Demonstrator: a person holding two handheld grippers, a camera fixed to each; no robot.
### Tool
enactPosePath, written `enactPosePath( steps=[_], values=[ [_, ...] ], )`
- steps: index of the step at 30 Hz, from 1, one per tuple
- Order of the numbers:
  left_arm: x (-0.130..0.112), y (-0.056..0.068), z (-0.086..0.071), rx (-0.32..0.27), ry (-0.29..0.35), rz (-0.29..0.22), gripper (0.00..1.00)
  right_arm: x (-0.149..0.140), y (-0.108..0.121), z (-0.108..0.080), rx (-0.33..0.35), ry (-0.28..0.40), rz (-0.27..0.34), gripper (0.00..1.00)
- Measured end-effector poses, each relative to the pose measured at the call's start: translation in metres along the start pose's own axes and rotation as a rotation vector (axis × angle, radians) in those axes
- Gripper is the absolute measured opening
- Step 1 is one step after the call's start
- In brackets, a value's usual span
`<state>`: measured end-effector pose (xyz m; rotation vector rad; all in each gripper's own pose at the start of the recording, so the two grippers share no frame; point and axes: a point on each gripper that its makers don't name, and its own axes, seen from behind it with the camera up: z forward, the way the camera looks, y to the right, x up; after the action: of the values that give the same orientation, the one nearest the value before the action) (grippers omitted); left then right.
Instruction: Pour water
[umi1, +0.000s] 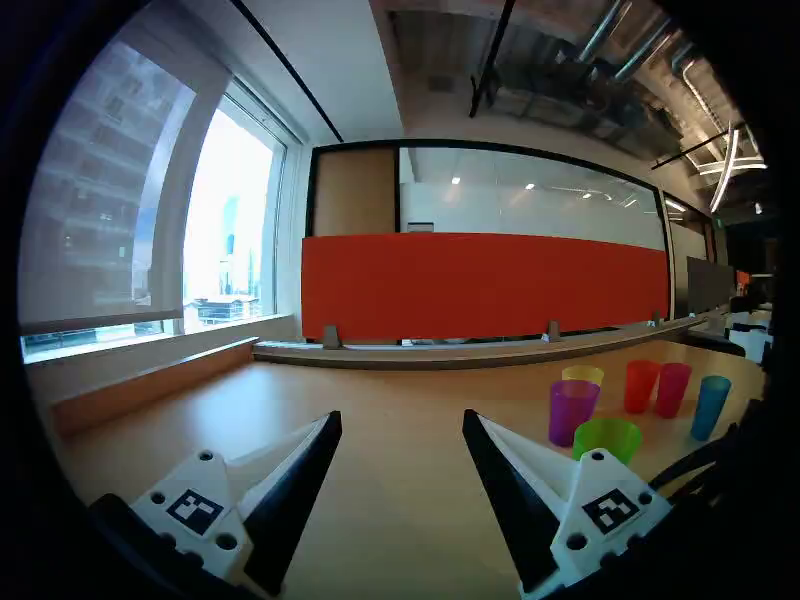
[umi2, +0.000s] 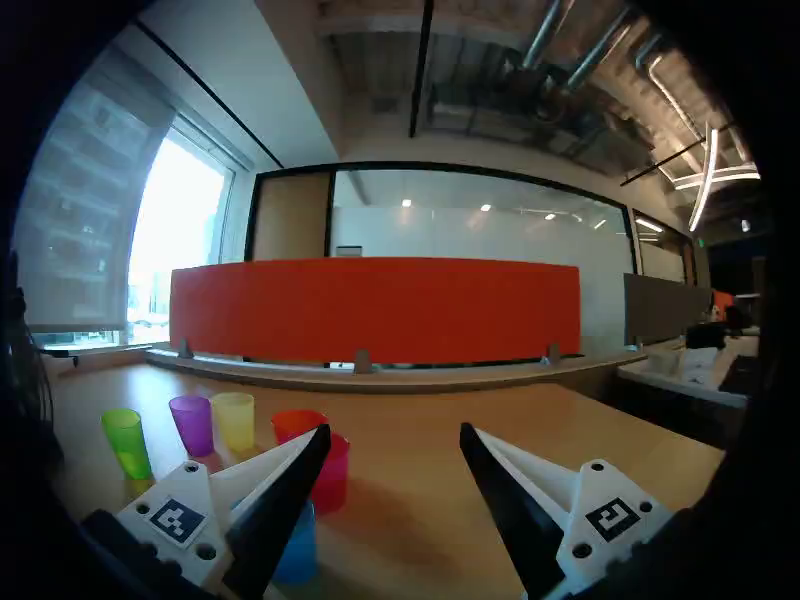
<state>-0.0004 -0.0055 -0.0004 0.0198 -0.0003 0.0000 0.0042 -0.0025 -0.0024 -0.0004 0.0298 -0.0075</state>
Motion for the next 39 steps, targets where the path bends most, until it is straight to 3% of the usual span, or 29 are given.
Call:
enactPosePath(
  steps=[39],
  values=[
    [-0.0002,-0.0001,-0.0001,0.000,0.000,0.000,0.89,-0.0040,0.0009,0.0019,-0.006,-0.030,0.007,1.00]
  ],
)
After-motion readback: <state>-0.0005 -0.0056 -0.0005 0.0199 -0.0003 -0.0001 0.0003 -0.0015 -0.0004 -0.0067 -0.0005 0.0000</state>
